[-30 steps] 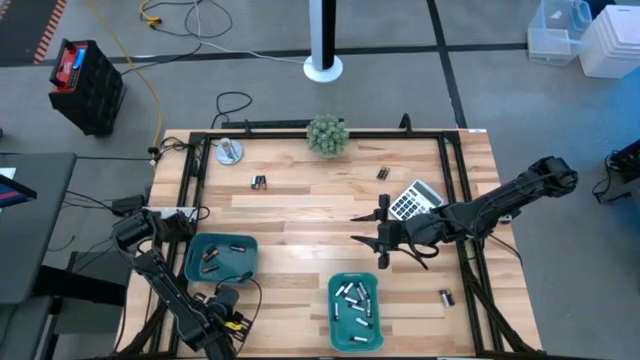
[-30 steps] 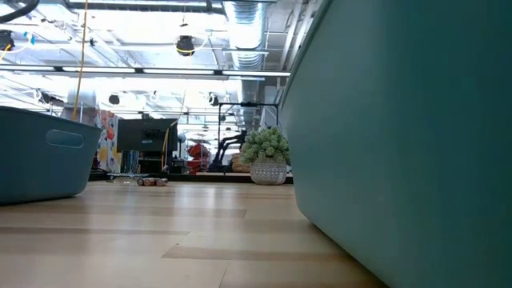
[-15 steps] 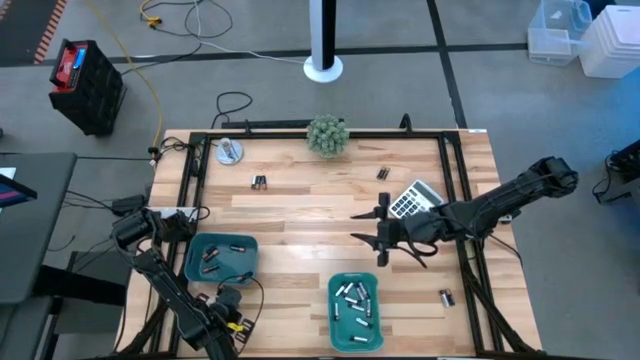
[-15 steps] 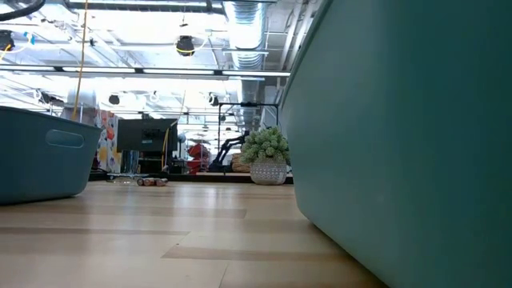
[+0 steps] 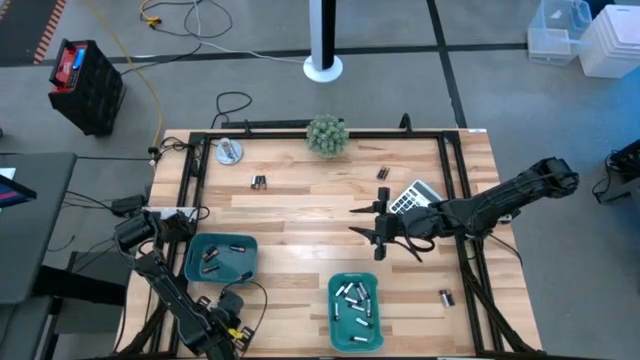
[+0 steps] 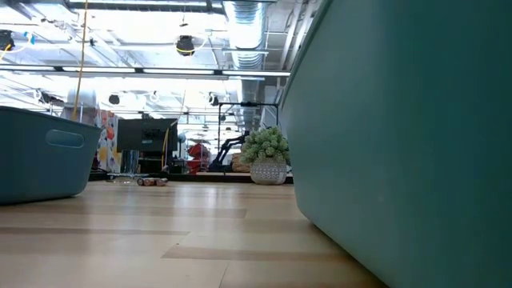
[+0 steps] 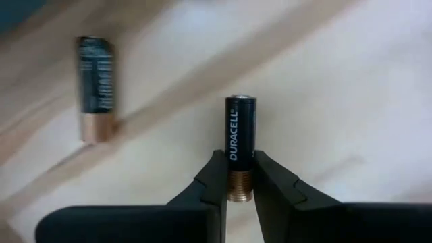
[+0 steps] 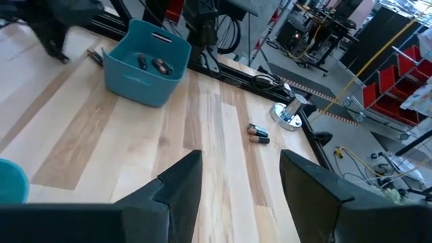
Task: Sort batteries
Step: Put the black battery into the blue bin
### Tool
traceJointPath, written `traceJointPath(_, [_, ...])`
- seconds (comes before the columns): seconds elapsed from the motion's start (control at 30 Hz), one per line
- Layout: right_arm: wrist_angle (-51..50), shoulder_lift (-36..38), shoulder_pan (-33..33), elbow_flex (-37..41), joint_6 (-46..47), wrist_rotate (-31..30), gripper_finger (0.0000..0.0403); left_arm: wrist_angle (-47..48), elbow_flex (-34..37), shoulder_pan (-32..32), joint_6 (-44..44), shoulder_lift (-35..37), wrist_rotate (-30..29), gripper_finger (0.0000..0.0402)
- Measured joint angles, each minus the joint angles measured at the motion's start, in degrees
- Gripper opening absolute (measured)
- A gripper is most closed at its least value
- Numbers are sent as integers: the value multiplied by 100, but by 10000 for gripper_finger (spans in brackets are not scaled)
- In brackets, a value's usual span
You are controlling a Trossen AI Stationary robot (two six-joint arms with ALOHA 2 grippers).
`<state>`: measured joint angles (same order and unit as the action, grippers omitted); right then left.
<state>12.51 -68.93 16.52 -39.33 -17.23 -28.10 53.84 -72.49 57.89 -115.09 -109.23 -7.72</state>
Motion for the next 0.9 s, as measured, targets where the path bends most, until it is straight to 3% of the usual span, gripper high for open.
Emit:
traceJointPath(0.27, [-2, 0, -67, 0, -129, 0, 212, 154, -654, -3, 863, 11, -352, 44])
traceJointPath(0.4, [-2, 0, -173, 0, -133, 0, 212, 799, -1170, 0, 1176, 13, -1074, 45])
traceJointPath(0.53, [-1, 0, -261, 0, -137, -2, 212, 2255, -1654, -6, 609, 32, -1837, 46])
traceJointPath(0.67, [-2, 0, -300, 0, -191, 0, 212, 3613, -1810, -29, -363, 33, -2214, 46])
traceJointPath(0.9, [4, 0, -320, 0, -282, 0, 212, 3624, -1320, -293, -423, 138, -2274, 46])
